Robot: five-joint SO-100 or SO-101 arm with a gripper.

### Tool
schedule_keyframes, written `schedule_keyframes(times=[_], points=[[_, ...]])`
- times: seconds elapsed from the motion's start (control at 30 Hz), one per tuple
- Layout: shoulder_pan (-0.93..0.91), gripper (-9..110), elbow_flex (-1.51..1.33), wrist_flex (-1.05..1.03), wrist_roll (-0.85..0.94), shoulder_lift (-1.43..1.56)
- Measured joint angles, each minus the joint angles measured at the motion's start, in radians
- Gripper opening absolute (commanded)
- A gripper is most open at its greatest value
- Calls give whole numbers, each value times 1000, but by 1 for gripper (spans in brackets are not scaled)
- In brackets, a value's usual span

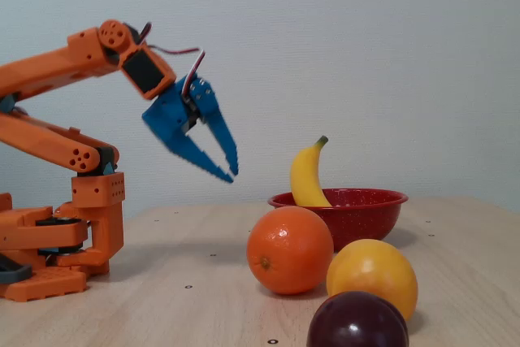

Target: Put banana in the red bowl.

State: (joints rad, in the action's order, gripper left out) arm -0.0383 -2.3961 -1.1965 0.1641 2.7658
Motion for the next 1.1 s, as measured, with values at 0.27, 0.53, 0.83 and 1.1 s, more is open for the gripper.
schedule_keyframes(times=[0.27,0.53,0.83,1.1], points=[[-3,0,-221,41,-6,166],[-5,0,-410,83,-6,302],[54,0,-505,83,-55,400],[61,0,-601,78,-64,497]])
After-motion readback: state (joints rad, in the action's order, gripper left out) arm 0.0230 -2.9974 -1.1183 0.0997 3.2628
